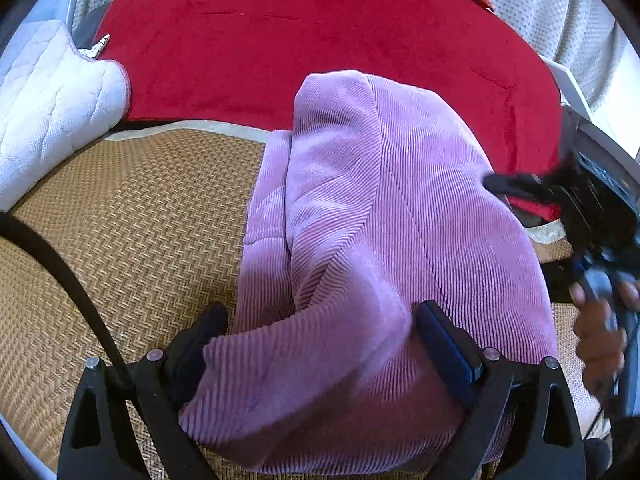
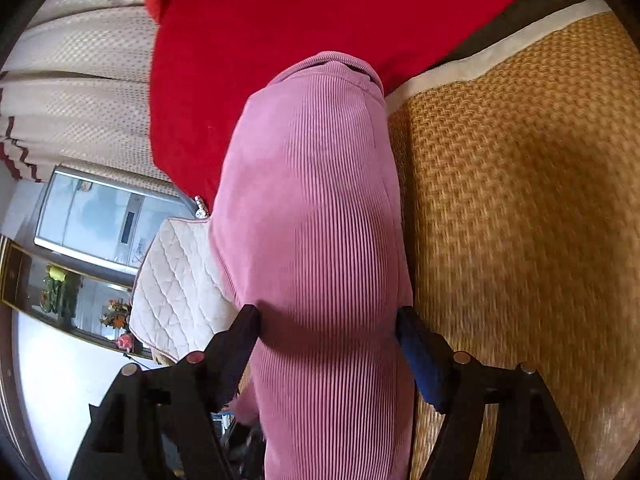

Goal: Fold large clothes

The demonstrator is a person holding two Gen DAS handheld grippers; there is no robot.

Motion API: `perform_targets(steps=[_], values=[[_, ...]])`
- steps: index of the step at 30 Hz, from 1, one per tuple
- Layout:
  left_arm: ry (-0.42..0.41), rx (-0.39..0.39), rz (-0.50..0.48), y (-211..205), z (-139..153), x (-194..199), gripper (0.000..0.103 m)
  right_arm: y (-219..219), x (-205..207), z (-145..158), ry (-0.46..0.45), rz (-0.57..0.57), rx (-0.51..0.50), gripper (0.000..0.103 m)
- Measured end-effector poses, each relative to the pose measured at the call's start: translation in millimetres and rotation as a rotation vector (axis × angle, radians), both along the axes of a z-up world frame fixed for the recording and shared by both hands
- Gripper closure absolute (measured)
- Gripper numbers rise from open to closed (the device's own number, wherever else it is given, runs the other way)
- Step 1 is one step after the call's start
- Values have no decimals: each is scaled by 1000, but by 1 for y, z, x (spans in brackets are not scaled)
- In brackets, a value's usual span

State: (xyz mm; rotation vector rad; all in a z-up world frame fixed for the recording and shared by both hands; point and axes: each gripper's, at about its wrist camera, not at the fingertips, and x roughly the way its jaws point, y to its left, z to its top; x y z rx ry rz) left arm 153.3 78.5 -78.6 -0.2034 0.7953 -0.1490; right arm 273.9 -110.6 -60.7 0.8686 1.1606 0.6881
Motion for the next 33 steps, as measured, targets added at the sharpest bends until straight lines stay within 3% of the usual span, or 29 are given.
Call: perform_targets(steps=[4,5,6,7,8,11,13,15,17,20,23,26,31,33], values=[[1,-3,-1,0,-2,1,7,6,24,-11,26,-2,24,23],[8,-4,8,2,-3,2,7,8,27,-9,-6,0,-24,29],[18,-11,11,0,-6,7,7,14,27,-7,-29,8,-126,51],[30,-30,15,1,-9,10,7,17,28,-9,-26,2,-151,60],[35,-40,18,1,-13,15,7,17,27,-12,-19,-15,-158,62],[21,-12,13,-1,-10,12,7,14,26,-13,-6,-3,-139,61],[8,6,17,-2,-9,9,7,13,24,-1,-32,11,-170,44],[5,14,18,-3,-10,8,7,6,17,26,-97,-39,-319,37],[4,17,22,-5,-7,6,7,-1,9,55,-194,-89,-371,37],[-3,29,23,-8,2,-1,7,8,6,96,-285,-53,-277,36],[-8,38,26,-10,3,-3,7,51,29,102,-228,157,-110,27],[-18,50,29,-10,3,-4,7,106,61,86,-129,304,-79,27],[-20,47,59,-9,8,-8,8,154,111,11,154,290,-231,30],[-7,37,48,-8,7,-8,7,162,112,14,155,294,-273,29]])
